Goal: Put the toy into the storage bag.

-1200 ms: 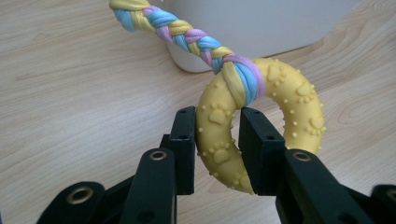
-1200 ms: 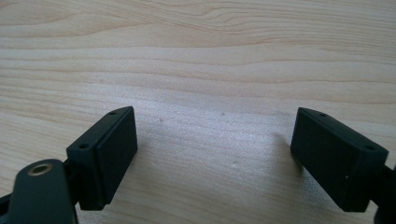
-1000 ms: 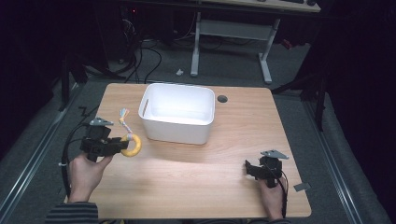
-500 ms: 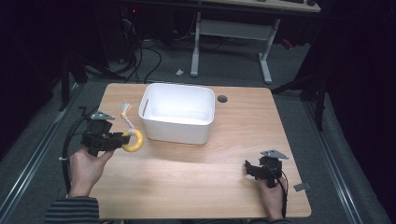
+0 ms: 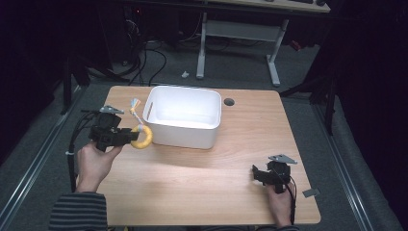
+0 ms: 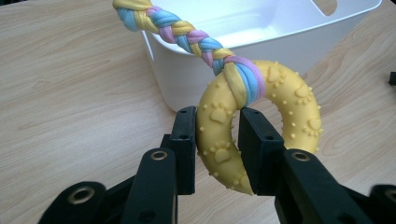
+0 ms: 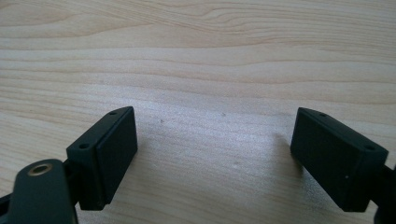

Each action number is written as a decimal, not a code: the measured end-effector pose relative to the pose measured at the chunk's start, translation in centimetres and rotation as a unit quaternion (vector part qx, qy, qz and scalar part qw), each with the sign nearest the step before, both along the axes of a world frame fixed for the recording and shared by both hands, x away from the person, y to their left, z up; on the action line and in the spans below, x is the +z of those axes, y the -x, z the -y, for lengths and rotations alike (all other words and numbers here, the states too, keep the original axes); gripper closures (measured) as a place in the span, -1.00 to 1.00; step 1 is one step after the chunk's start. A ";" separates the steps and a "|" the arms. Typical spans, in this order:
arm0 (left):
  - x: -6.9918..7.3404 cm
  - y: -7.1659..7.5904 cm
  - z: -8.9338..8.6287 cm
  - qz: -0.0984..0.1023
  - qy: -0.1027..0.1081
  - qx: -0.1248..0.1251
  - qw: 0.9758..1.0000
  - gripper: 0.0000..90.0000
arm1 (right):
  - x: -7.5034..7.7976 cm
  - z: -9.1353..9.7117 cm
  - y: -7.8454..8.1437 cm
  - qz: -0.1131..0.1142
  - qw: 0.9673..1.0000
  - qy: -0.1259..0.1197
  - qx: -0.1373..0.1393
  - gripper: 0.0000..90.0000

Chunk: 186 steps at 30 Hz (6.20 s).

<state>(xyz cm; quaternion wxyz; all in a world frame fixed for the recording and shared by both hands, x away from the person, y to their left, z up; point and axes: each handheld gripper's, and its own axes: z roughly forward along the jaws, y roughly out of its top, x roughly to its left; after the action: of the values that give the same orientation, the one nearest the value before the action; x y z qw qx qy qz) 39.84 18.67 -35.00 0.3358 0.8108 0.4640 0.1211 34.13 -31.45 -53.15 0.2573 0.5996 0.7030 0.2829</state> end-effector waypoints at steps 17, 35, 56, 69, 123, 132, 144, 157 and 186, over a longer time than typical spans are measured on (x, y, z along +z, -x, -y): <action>1.0 -2.9 2.9 -0.003 0.005 -0.012 1.000 0.52 | 0.0 0.0 0.0 0.000 1.000 0.000 -0.001 -0.67; 1.3 -5.2 4.9 -0.006 0.005 -0.014 1.000 0.52 | 0.0 0.0 0.0 0.000 1.000 0.000 -0.002 -0.68; 0.8 -7.8 6.6 -0.011 -0.014 -0.005 1.000 0.52 | 0.0 -0.1 0.0 0.001 1.000 -0.001 0.001 -0.67; 0.6 -9.1 7.5 -0.011 -0.032 0.002 0.999 0.52 | 0.0 -0.2 0.0 0.000 1.000 -0.002 0.001 -0.67; -2.9 -10.8 8.6 -0.049 -0.044 -0.008 0.998 0.29 | 0.0 -0.3 0.0 0.000 1.000 0.000 0.001 -0.68; -1.2 -9.5 7.4 -0.017 -0.033 0.004 0.999 -0.02 | 0.0 -0.3 -0.1 0.000 1.000 -0.001 0.002 -0.67; 1.2 -6.3 3.8 0.039 0.002 0.029 0.999 -0.13 | 0.0 -0.3 0.0 0.000 1.000 -0.001 0.003 -0.67; 1.6 -3.9 0.9 0.053 0.031 0.043 0.997 -0.15 | 0.0 -0.4 0.0 0.000 1.000 -0.002 0.002 -0.67; -0.1 2.4 -5.4 0.062 0.058 0.080 0.993 -0.15 | 0.0 -0.4 0.0 0.000 1.000 -0.002 0.002 -0.67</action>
<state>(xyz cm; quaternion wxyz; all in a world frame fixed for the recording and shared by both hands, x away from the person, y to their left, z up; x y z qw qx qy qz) 37.39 24.03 -35.14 0.3991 0.7413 0.5119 0.1704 34.17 -31.08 -53.16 0.2559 0.5987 0.7035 0.2849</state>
